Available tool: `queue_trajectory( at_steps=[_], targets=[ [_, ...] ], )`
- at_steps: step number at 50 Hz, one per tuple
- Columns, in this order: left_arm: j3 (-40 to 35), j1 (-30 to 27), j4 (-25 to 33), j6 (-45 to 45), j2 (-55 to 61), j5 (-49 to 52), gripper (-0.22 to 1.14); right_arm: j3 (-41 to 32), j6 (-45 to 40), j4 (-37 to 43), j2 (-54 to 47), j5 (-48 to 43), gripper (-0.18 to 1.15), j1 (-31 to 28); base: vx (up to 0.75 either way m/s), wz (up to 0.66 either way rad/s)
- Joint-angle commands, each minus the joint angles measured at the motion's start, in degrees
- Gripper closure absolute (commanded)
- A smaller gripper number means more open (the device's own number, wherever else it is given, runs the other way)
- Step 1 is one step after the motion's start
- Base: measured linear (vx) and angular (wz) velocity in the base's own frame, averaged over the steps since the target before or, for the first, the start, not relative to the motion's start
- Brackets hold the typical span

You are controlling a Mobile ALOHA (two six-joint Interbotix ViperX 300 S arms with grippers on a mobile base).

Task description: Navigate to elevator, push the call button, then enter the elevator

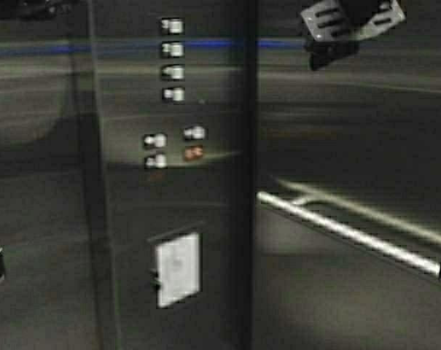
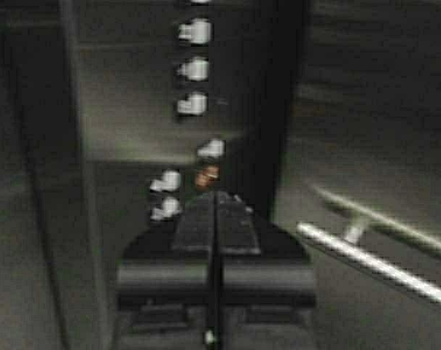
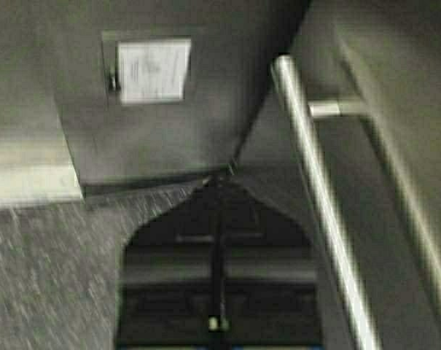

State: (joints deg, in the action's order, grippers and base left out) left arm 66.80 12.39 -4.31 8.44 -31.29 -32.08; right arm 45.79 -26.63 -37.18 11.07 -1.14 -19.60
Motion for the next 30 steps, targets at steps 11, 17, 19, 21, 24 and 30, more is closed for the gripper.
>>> queue_trajectory(
  at_steps=[11,17,19,21,24,30],
  targets=[
    [-0.9,0.4,-0.1,1.7,-3.0,-0.4,0.89,-0.6,0.0,2.7,0.4,-5.3,0.91,3.5,0.2,0.22],
    [-0.8,0.4,-0.1,1.8,-3.5,-0.4,0.89,0.1,0.0,2.8,0.4,-8.9,0.91,4.7,0.22,0.23],
    [-0.7,0.4,-0.1,1.8,-3.7,-0.4,0.89,0.4,0.0,2.8,0.3,-11.2,0.91,5.3,0.2,0.21],
    [-0.7,0.4,-0.1,1.8,-3.9,-0.4,0.89,1.1,0.0,3.0,0.1,-14.4,0.91,6.2,0.19,0.19],
    [-0.7,0.4,-0.1,1.8,-4.1,-0.4,0.89,2.2,0.0,4.1,-0.8,-21.4,0.91,7.8,0.18,0.16],
    [-0.6,0.4,-0.1,1.8,-4.7,-0.4,0.89,4.9,0.4,8.3,-4.0,-33.7,0.91,9.8,0.15,0.11]
  ],
)
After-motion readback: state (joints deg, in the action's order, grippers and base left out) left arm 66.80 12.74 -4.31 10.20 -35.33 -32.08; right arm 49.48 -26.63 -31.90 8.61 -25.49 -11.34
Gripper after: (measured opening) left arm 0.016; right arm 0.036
